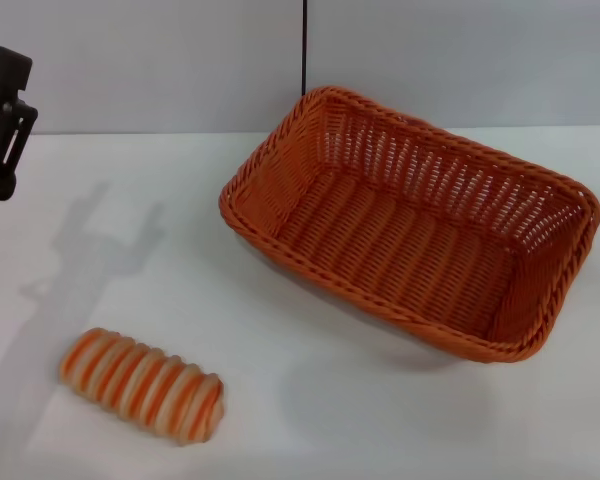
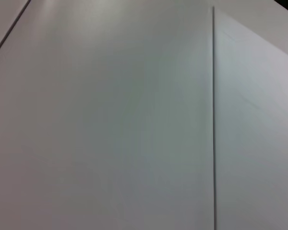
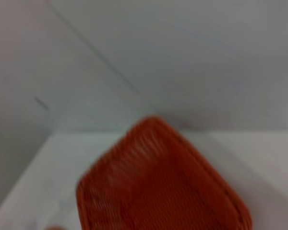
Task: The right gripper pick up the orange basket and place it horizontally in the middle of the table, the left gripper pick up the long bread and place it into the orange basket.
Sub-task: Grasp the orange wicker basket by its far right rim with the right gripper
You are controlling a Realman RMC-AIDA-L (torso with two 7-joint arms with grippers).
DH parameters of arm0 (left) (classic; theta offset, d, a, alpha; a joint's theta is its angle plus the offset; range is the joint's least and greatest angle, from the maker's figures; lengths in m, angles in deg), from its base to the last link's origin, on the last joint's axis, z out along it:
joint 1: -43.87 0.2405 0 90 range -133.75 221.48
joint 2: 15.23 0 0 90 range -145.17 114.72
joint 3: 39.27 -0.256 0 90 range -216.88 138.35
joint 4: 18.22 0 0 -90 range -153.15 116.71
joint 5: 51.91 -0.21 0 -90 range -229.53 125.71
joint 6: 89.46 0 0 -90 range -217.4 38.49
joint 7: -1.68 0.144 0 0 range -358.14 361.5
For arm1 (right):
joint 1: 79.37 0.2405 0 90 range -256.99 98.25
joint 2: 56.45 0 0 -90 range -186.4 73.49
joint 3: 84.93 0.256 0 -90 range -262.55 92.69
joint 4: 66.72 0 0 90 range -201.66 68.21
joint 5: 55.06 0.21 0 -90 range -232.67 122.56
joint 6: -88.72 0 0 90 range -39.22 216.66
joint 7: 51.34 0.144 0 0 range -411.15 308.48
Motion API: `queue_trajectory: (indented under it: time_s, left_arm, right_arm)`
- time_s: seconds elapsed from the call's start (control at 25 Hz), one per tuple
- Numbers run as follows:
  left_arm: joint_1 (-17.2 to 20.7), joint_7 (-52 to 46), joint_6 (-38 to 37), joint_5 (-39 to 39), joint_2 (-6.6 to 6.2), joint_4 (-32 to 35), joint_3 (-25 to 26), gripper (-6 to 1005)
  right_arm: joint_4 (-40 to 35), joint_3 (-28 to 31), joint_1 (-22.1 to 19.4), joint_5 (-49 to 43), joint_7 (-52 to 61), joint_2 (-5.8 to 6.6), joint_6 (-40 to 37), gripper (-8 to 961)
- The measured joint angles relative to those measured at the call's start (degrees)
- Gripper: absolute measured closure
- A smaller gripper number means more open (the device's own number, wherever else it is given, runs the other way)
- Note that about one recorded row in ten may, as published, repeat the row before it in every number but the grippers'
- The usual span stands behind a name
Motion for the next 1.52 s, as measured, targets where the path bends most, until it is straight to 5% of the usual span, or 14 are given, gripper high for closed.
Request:
queue_trajectory:
  time_s: [0.16,0.56,1.52]
  left_arm:
    - [0.72,-0.02,0.08,0.01,0.10,-0.14,0.00,194]
    - [2.02,-0.06,0.53,0.03,0.25,-0.77,-0.60,196]
    - [3.92,-0.08,2.12,0.03,0.14,-2.14,-0.86,201]
  right_arm:
    - [3.75,-7.45,1.11,-0.81,1.28,-0.03,5.72,440]
    - [12.02,-15.65,3.14,-1.00,1.61,0.08,14.89,441]
    - [15.59,-16.99,4.56,-2.24,1.57,-1.23,21.68,443]
